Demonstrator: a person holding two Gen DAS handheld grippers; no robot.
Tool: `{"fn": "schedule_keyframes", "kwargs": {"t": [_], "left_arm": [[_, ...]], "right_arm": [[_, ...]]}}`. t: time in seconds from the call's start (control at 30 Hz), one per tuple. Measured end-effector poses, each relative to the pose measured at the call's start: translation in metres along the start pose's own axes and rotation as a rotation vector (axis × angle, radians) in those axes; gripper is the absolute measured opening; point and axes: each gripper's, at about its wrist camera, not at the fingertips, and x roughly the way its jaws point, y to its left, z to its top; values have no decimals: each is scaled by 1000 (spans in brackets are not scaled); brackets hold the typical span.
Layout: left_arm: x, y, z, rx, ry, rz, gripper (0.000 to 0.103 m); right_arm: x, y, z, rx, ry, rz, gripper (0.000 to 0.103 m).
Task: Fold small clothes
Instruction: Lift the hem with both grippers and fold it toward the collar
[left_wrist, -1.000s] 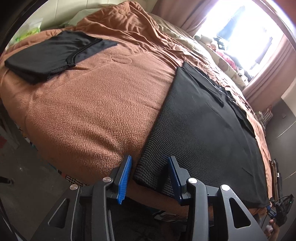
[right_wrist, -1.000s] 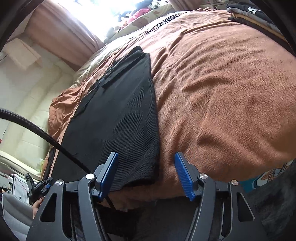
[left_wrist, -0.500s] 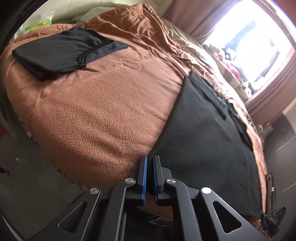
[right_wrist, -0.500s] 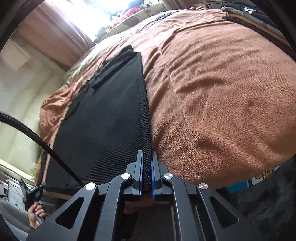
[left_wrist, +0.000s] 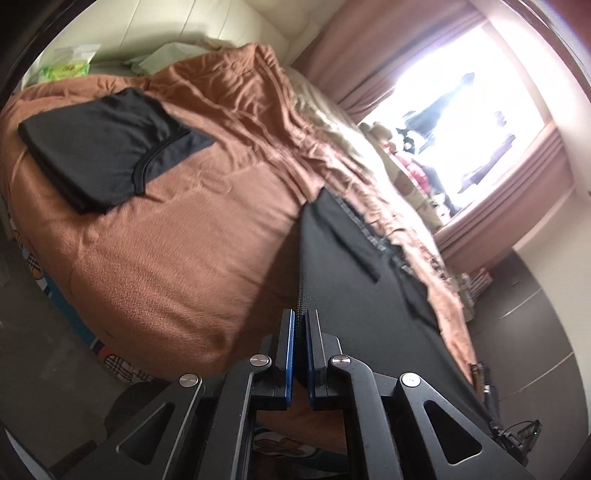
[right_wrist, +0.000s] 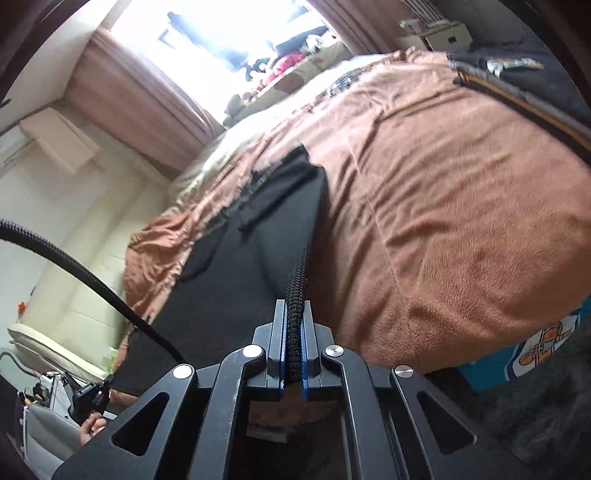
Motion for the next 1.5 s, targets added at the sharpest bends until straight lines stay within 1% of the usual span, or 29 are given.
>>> {"fn": "schedule_keyframes", "kwargs": {"t": [0.2, 0.5, 0.7, 0.8, 0.9, 1.0, 1.1, 1.2, 1.3, 1.43, 1.5], "left_arm": [[-42, -15, 2, 6, -47, -96, 5], [-122, -55, 12, 61, -176, -249, 5], [-171, -74, 11, 79, -259, -324, 5], [-189, -78, 10, 79, -288, -347, 5], [-205, -82, 7, 86, -312, -368, 5], [-213, -81, 5, 90, -325, -374, 5], [-212, -74, 4, 82, -322, -368, 5], [-202, -66, 3, 58, -299, -356, 5], [-184, -59, 8, 30, -270, -340, 5], [-160, -58, 19, 17, -246, -311, 5], [-150, -59, 25, 22, -240, -290, 5]], "right_arm": [[-43, 11, 3, -22, -56, 55, 2], [-107, 23, -2, -49, -171, 145, 2], [-144, 27, -10, -70, -256, 203, 2], [-158, 28, -15, -84, -280, 226, 2], [-161, 28, -19, -92, -296, 243, 2], [-161, 27, -24, -101, -309, 249, 2], [-152, 25, -25, -106, -305, 241, 2], [-138, 21, -25, -103, -289, 221, 2], [-119, 15, -21, -91, -270, 203, 2], [-92, 13, -8, -75, -242, 178, 2], [-77, 19, 6, -74, -234, 162, 2]]}}
